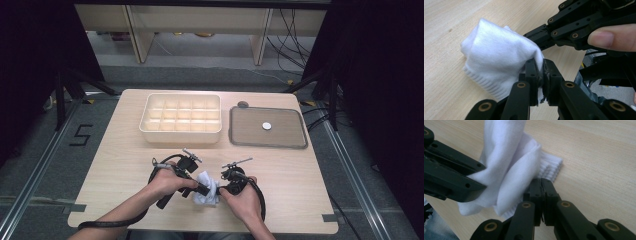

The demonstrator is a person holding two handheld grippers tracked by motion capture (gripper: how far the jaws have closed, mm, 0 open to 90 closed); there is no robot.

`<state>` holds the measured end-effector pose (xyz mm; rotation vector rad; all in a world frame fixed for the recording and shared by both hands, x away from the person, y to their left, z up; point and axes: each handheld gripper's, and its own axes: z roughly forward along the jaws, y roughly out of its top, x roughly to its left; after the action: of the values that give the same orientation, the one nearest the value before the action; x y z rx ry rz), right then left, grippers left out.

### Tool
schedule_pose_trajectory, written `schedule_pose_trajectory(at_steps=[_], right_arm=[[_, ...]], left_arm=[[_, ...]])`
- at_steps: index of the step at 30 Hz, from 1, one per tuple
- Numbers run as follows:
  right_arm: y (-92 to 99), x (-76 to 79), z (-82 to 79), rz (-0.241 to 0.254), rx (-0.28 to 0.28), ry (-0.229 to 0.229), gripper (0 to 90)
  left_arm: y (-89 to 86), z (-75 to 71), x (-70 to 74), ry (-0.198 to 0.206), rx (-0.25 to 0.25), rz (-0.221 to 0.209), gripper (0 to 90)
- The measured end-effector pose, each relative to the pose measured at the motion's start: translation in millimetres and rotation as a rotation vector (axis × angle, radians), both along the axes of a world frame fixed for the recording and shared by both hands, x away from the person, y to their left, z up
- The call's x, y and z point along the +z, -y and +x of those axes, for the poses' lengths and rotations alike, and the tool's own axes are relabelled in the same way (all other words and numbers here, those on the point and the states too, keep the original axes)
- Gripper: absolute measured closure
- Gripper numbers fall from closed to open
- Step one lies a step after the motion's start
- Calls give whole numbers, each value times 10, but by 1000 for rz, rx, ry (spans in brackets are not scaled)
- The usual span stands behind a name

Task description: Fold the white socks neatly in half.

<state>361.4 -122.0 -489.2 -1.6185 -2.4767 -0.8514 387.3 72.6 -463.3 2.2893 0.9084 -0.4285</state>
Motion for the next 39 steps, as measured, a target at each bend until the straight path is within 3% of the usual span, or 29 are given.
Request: schedule_pose_trajectory(at_steps=[1, 3, 4, 7, 11, 12, 19, 29, 30, 31, 32, 36, 37, 39], right_arm=[[-14, 2, -9, 9, -11, -11, 886], [-23, -4, -13, 8, -11, -5, 886], [-54, 8, -28, 15, -41, -38, 887], [-31, -19, -8, 12, 3, 3, 887], [-28, -24, -7, 18, 6, 2, 886], [-28, -17, -14, 16, -7, -3, 886], [20, -29, -9, 37, -16, -16, 863], [211, 63, 9, 56, -53, 17, 855], [224, 74, 13, 46, -58, 26, 854], [236, 80, 15, 49, -53, 28, 853], [241, 88, 14, 52, -55, 25, 852], [271, 116, 19, 60, -63, 36, 850], [283, 120, 27, 69, -62, 40, 849], [295, 157, 22, 74, -80, 45, 848]], left_arm=[[23, -18, 4, -7, 37, -18, 826], [27, -16, 16, -4, 40, -17, 826], [10, 3, 23, 5, 9, 1, 826], [39, -7, 23, 4, 26, -8, 825], [73, -6, 20, 12, 3, 8, 824], [92, -15, 11, 3, 17, -10, 824], [148, 8, -33, 7, -27, 31, 822], [212, 9, -43, 21, -39, 50, 804], [217, 5, -30, 28, -35, 49, 791], [239, -19, -22, 22, 0, 28, 771], [222, -2, -4, 36, -33, 43, 751], [252, -32, 35, 37, 11, 3, 678], [241, -27, 52, 51, -11, 14, 665], [260, -45, 67, 53, 10, -19, 658]])
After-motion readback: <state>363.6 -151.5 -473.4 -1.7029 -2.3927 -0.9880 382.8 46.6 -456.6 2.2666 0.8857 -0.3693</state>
